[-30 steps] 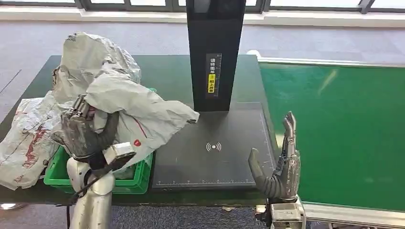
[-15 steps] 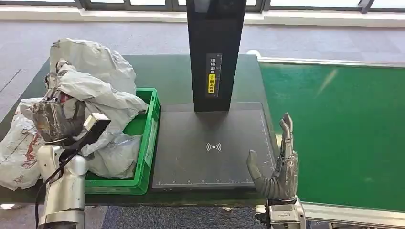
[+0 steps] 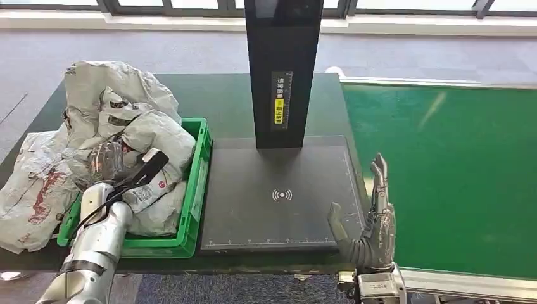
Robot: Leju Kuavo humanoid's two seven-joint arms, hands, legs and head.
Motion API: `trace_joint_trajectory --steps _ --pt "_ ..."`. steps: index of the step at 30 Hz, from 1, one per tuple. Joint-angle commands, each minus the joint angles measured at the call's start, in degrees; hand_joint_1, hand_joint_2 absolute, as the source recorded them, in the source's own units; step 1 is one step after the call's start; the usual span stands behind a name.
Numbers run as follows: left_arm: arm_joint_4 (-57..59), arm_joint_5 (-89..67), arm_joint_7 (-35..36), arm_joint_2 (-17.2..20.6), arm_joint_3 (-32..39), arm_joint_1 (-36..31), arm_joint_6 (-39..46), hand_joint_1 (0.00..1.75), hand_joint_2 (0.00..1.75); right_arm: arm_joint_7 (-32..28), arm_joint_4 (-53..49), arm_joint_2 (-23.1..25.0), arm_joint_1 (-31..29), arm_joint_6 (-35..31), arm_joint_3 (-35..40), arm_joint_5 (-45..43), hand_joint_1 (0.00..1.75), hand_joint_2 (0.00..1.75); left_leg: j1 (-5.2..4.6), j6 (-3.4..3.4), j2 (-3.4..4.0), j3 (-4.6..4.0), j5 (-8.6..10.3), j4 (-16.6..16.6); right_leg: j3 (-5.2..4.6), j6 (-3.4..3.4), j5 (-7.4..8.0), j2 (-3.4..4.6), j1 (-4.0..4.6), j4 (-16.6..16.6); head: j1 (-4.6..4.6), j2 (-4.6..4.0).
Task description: Moved the parcel from conveyor to table for the left to box.
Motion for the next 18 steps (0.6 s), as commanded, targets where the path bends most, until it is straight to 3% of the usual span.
trace_joint_trajectory --steps 1,6,9,13,18 --pt "-1.03 4.13 -1.41 -1.15 0.09 1.48 0.71 0.00 0.00 0.19 1.89 -2.59 -0.20 -0.73 1.43 -0.31 0.00 1.75 0.01 0.03 0.05 0.08 -0.01 -0.06 0.06 -0.01 0.01 0.06 0.01 -0.06 -0.02 -0.02" --pt "-30.12 29.74 -14.61 -5.66 0.15 14.63 -0.60 0.00 0.00 0.19 1.35 -1.64 0.06 -1.59 1.15 -0.09 0.00 1.75 -0.01 0.04 0.28 0.10 -0.07 -0.08 0.04 0.01 0.02 0.29 -0.01 -0.07 0.00 -0.02" --pt "-32.22 29.61 -14.26 -6.16 -0.38 15.87 -0.62 0.00 0.00 0.19 1.39 -1.42 0.02 -1.45 1.04 0.05 0.00 1.75 0.00 0.03 0.43 0.21 -0.20 -0.09 0.10 0.01 -0.03 0.45 -0.03 -0.08 -0.02 -0.02" --pt "-38.70 37.26 -20.29 -8.33 -4.06 19.87 1.42 0.00 0.00 0.19 0.71 -0.92 0.81 -1.91 0.53 0.87 0.00 1.75 0.02 0.06 0.25 0.19 -0.25 -0.05 0.14 -0.01 -0.12 0.27 -0.01 -0.07 0.00 0.00" --pt "-43.14 34.79 -18.20 -10.69 -8.25 22.66 1.35 0.00 0.00 0.19 -1.01 -0.53 1.72 -2.07 -0.01 1.19 0.00 1.75 0.05 0.06 0.09 0.14 -0.25 -0.02 0.15 -0.01 -0.15 0.12 0.04 -0.11 -0.02 -0.02"
